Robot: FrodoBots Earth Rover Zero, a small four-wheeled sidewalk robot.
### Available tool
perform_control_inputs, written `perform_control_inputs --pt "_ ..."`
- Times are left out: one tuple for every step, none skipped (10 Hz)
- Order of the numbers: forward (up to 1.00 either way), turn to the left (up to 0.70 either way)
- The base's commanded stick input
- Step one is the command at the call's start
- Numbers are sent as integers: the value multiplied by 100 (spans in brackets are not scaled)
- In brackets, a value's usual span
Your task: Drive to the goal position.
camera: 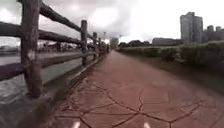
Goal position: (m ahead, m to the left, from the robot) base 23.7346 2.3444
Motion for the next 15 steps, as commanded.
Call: perform_control_inputs --pt "70 0" --pt "70 0" --pt "70 -27" --pt "70 -26" --pt "70 -7" --pt "70 0" --pt "70 0" --pt "70 0" --pt "70 0" --pt "70 0" --pt "70 0" --pt "70 0" --pt "70 -9" --pt "70 -14" --pt "70 0"
